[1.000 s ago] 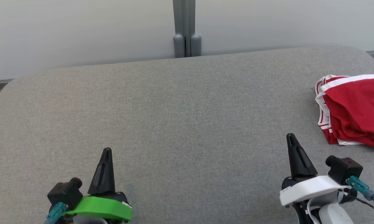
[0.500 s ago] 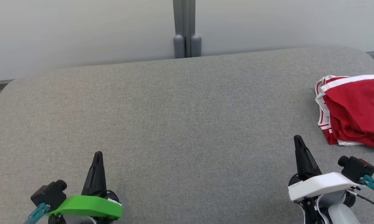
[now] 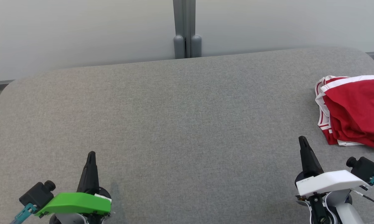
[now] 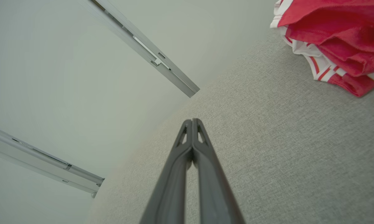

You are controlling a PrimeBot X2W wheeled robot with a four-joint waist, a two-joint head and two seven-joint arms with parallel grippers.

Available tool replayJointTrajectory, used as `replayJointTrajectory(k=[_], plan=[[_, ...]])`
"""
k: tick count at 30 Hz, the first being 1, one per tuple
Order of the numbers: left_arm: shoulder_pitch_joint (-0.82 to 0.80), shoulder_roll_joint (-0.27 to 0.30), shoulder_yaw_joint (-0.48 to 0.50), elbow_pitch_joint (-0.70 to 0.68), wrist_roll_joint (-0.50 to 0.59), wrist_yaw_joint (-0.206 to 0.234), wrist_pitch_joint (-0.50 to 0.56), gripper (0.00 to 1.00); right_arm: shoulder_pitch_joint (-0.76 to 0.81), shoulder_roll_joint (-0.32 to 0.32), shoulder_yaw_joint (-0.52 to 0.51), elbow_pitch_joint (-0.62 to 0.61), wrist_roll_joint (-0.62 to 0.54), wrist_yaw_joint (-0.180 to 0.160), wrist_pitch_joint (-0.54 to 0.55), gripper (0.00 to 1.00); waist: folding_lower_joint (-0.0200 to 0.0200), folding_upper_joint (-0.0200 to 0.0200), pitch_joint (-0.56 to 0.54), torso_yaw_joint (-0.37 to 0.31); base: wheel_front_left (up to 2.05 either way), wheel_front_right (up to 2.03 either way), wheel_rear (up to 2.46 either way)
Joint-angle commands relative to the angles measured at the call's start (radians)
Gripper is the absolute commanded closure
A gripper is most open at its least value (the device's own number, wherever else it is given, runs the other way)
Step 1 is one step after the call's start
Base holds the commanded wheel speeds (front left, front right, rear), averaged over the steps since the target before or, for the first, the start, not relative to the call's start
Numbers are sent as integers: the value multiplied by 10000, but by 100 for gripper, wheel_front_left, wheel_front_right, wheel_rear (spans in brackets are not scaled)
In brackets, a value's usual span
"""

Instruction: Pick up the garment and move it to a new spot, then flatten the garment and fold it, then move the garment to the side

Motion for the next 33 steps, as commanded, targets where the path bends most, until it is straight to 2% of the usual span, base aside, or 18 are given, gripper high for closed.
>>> replayJointTrajectory(k=[1,33], plan=[[-316,99,94,-95,-350,-60,94,100,-298,-51,-64,-89,361,1,80,100,0,0,-2,1,0,0,0],[-588,137,765,166,-3626,-256,1039,100,-437,-90,-521,92,3817,3,1026,100,0,0,-55,10,0,0,0]])
